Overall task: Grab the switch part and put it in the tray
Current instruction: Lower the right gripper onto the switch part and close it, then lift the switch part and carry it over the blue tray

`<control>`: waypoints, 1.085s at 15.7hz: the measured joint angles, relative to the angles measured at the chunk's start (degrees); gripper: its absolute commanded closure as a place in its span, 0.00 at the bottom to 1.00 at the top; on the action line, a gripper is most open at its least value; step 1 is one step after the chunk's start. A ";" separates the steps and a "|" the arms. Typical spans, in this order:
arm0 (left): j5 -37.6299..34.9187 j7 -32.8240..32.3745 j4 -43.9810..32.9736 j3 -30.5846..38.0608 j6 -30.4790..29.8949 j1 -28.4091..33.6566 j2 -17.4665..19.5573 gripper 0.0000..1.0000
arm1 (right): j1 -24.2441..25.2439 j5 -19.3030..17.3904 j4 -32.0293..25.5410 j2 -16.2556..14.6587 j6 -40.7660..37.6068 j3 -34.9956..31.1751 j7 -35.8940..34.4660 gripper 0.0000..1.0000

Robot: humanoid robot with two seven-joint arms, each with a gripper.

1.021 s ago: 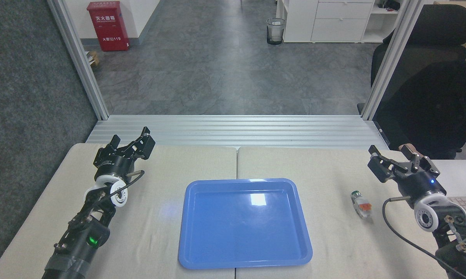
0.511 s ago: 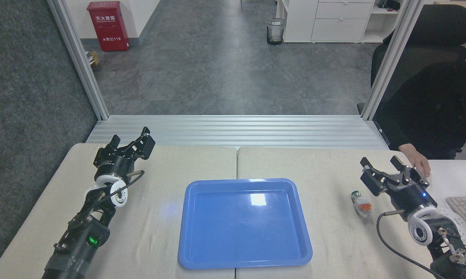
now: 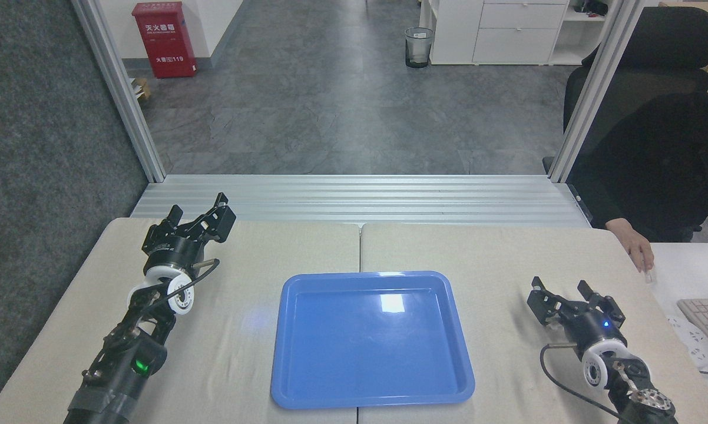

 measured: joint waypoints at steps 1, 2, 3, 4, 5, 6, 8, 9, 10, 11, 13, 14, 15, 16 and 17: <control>0.00 0.00 0.00 0.00 0.00 0.00 0.00 0.00 | 0.06 0.03 1.01 0.22 0.45 1.16 -0.23 0.25; 0.00 0.00 0.00 0.00 0.00 0.00 0.00 0.00 | 0.34 0.05 2.00 0.46 0.69 2.29 -0.41 0.32; 0.00 0.00 0.00 0.00 0.00 0.00 0.00 0.00 | 0.63 0.07 2.78 0.66 0.83 3.22 -0.51 0.60; 0.00 0.00 0.00 0.00 0.00 0.00 0.00 0.00 | 0.97 0.07 3.47 0.83 0.89 4.07 -0.61 0.95; 0.00 0.00 0.00 0.00 0.00 0.00 0.00 0.00 | 1.32 0.06 4.09 1.01 1.06 4.80 -0.83 1.00; 0.00 0.00 0.00 0.00 0.00 0.00 0.00 0.00 | 1.49 -0.10 4.56 1.16 1.51 5.26 -1.20 1.00; 0.00 0.00 0.00 0.00 0.00 0.00 0.00 0.00 | 1.70 -0.90 4.88 1.70 2.54 5.47 -1.80 1.00; 0.00 0.00 0.00 0.00 0.00 0.00 0.00 0.00 | 1.86 -1.57 4.20 2.10 3.11 4.80 -1.26 1.00; 0.00 0.00 0.00 0.00 0.00 0.00 0.00 0.00 | 2.15 -2.25 2.62 2.54 3.24 3.92 -0.31 1.00; 0.00 0.00 0.00 0.00 0.00 0.00 0.00 0.00 | 2.59 -2.72 0.25 3.01 2.91 3.27 0.20 1.00; 0.00 0.00 0.00 0.00 0.00 0.00 0.00 0.00 | 4.02 -3.24 -6.13 4.17 3.09 2.74 2.81 1.00; 0.00 0.00 0.00 0.00 0.00 0.00 0.00 0.00 | 4.91 -3.19 -9.98 5.10 3.68 3.28 4.60 1.00; 0.00 0.00 0.00 0.00 0.00 0.00 0.00 0.00 | 5.62 -2.45 -13.56 6.17 4.57 4.33 5.89 1.00; 0.00 0.00 0.00 0.00 0.00 0.00 0.00 0.00 | 6.16 -1.13 -16.59 7.24 5.39 5.55 6.72 1.00; 0.00 0.00 0.00 0.00 0.00 0.00 0.00 0.00 | 6.59 0.49 -19.42 8.44 5.91 6.97 7.18 1.00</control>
